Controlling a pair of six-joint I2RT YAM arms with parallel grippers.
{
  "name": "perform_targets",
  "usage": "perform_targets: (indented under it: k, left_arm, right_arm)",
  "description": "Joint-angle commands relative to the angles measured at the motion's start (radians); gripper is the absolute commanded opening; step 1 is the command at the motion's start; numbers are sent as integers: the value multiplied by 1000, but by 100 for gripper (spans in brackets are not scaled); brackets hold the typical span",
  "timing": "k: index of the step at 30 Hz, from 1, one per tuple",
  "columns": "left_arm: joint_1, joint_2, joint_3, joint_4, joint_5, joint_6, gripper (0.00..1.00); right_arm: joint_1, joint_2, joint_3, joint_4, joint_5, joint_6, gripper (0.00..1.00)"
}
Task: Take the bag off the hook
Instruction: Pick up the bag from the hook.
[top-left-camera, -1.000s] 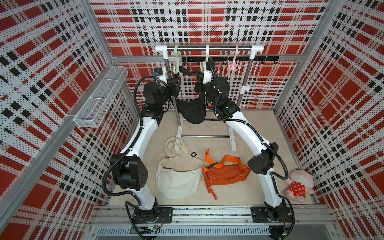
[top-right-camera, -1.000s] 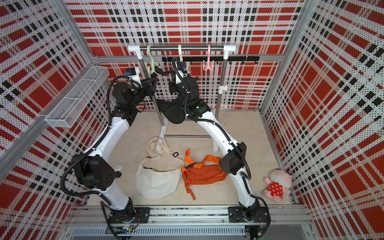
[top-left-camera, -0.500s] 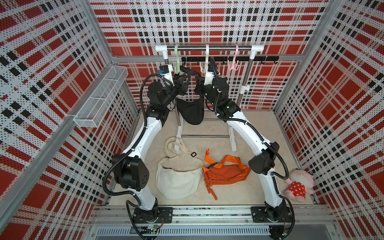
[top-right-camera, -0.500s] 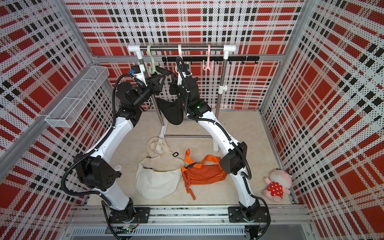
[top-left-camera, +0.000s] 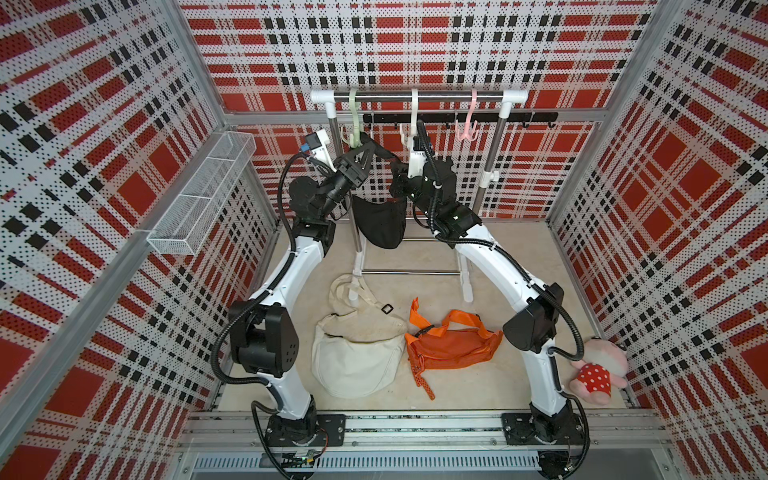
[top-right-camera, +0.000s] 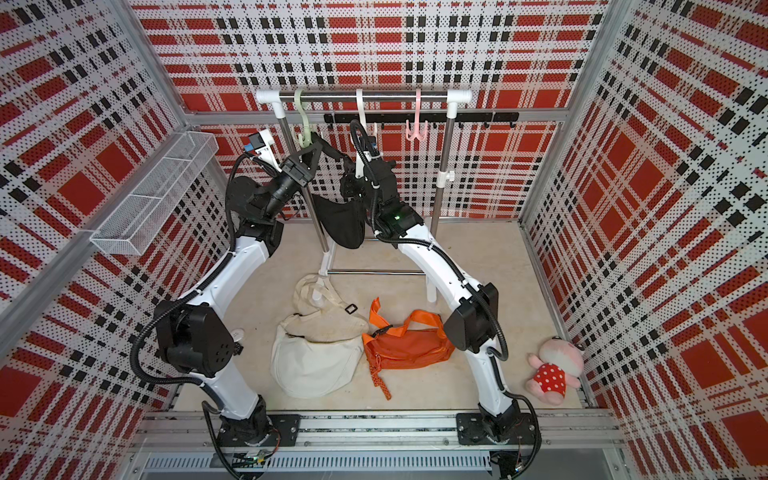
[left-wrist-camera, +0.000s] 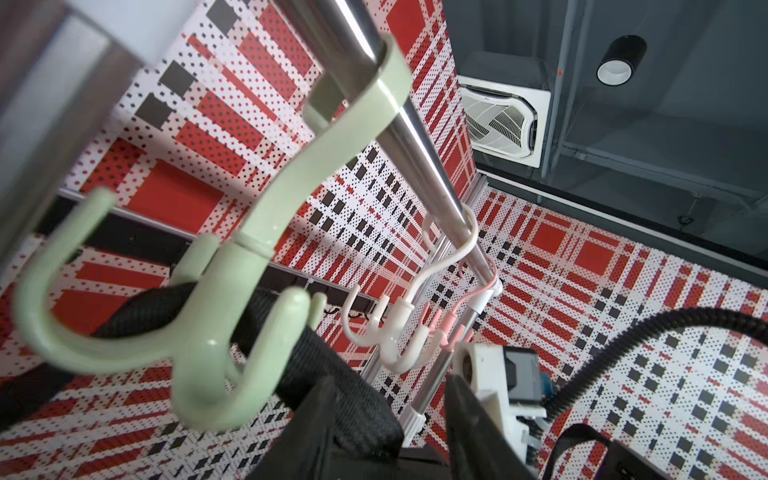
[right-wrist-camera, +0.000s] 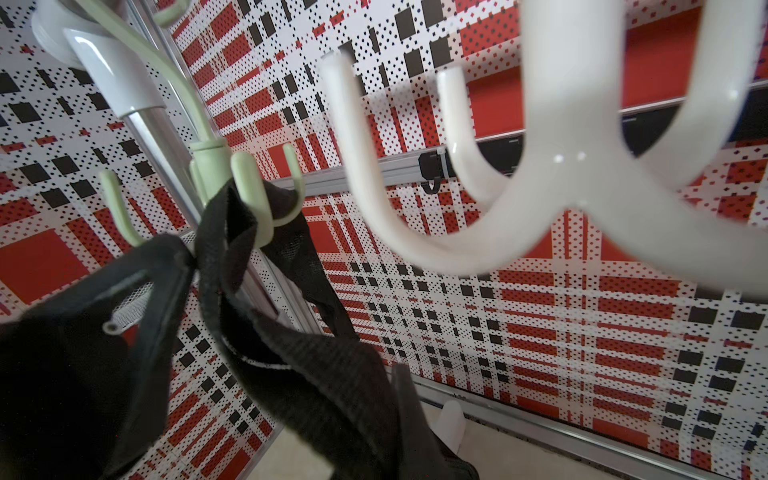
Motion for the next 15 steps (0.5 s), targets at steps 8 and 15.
perform_targets:
  k: [8, 15]
  left_arm:
    - [-35, -17, -46, 25, -52, -57, 51]
    - [-36, 8, -9, 94, -8, -126, 48]
  right_arm:
    - [47, -63, -7, 47, 3, -77, 0]
    - [52, -77, -23, 35, 29, -90, 0]
